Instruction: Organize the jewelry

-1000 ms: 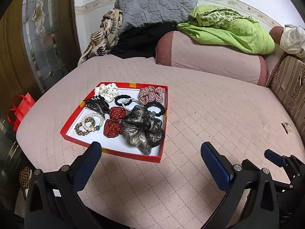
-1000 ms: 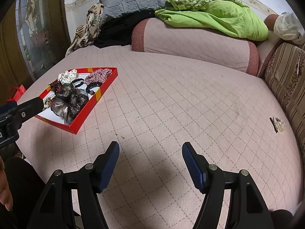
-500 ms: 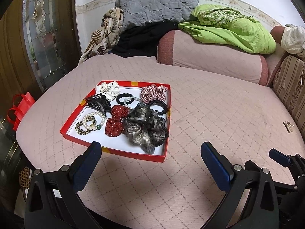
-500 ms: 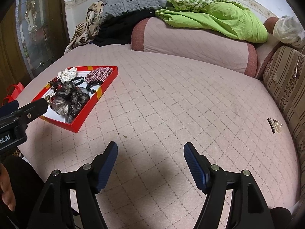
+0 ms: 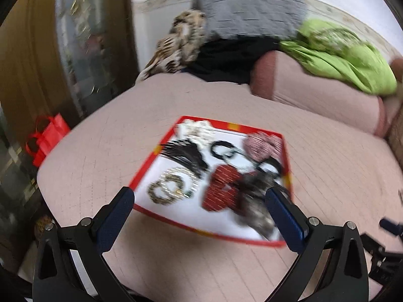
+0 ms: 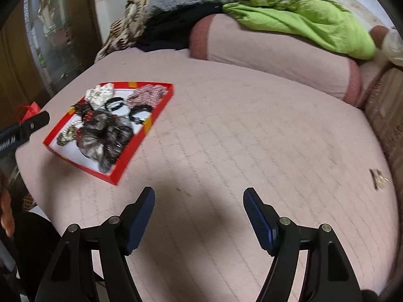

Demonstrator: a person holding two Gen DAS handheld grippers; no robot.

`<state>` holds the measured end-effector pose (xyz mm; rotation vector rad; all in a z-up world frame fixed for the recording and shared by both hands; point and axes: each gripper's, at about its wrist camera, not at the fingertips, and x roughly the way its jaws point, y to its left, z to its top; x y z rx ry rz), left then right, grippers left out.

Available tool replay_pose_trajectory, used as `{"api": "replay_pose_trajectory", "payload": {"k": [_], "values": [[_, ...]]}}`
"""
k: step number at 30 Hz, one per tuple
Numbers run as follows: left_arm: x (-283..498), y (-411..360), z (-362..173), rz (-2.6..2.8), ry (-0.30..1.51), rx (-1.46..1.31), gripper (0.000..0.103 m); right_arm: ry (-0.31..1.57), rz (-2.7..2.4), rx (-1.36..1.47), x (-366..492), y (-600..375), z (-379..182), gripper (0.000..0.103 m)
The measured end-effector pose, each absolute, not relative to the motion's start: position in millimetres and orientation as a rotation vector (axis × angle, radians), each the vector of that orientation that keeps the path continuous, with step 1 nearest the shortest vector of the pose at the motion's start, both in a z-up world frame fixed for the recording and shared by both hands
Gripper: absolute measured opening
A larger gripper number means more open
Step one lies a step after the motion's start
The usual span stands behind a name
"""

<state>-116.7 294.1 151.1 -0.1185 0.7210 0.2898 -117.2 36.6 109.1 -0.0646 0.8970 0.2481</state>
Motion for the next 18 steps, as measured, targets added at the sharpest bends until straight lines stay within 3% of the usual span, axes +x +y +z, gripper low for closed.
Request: {"api": "replay_pose_trajectory", "payload": {"k": [10,18], "values": [[-70,379,123,0.368,0.773,-0.218,0.103,0.934,0.334,-0.037,-69,83,100,0.076],[-66,368,102,0.359,0.732,-0.186,0.103,0.937,0.274,-0.076,-66,95,96,0.076]]}}
